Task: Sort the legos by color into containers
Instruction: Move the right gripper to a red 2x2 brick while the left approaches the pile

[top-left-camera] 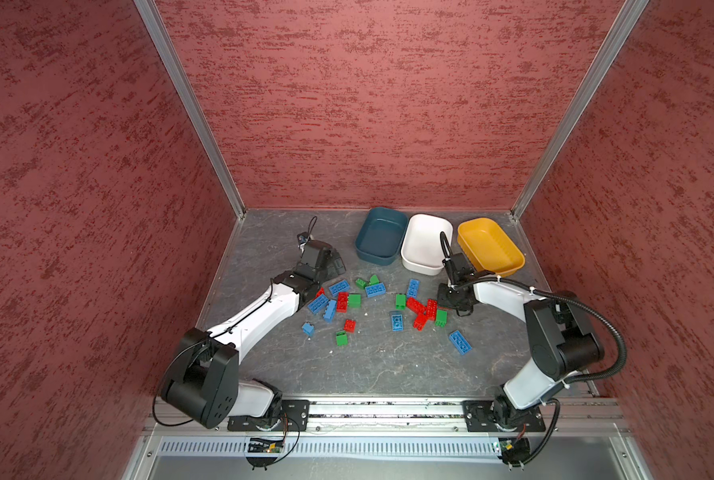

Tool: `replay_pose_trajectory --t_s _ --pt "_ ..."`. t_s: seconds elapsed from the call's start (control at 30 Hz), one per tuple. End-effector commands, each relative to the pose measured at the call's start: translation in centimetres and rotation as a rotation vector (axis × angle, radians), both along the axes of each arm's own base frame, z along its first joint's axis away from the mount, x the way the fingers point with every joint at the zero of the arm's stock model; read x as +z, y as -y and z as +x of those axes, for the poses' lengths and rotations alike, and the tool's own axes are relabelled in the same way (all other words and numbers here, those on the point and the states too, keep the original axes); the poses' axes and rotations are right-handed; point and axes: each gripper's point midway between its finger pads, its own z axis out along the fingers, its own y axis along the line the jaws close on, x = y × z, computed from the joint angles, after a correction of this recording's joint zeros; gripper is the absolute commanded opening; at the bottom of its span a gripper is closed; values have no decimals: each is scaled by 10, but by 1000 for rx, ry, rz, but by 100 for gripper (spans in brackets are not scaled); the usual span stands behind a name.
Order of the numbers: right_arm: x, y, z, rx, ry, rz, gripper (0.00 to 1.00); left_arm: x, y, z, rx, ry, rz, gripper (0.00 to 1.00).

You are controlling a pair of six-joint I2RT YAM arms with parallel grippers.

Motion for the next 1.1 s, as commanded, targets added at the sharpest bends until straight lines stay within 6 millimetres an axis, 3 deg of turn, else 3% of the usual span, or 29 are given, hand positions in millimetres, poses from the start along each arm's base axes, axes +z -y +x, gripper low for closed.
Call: replay_pose_trajectory --t_s 0.0,0.23,0.33,0.53,0.7,0.87,1.07 --pt "1 5 -10 16 -9 -33 36 -2 20 -7 -48 -25 46 99" --pt "50 21 9 -26 158 -1 34 -4 62 -11 -126 -23 54 99" --pt "59 28 14 -34 188 17 34 -6 73 -10 -148 -33 60 99" --pt "39 35 1 52 100 -25 52 -12 82 -10 -169 -53 81 99" --pt "33 35 -8 125 31 -51 53 -13 79 -11 -157 -54 91 99" --pt "31 18 -16 226 -50 -36 61 -16 76 -10 -151 -60 109 99" --pt "19 33 -24 341 -177 -218 65 -20 76 -9 -157 -70 129 99"
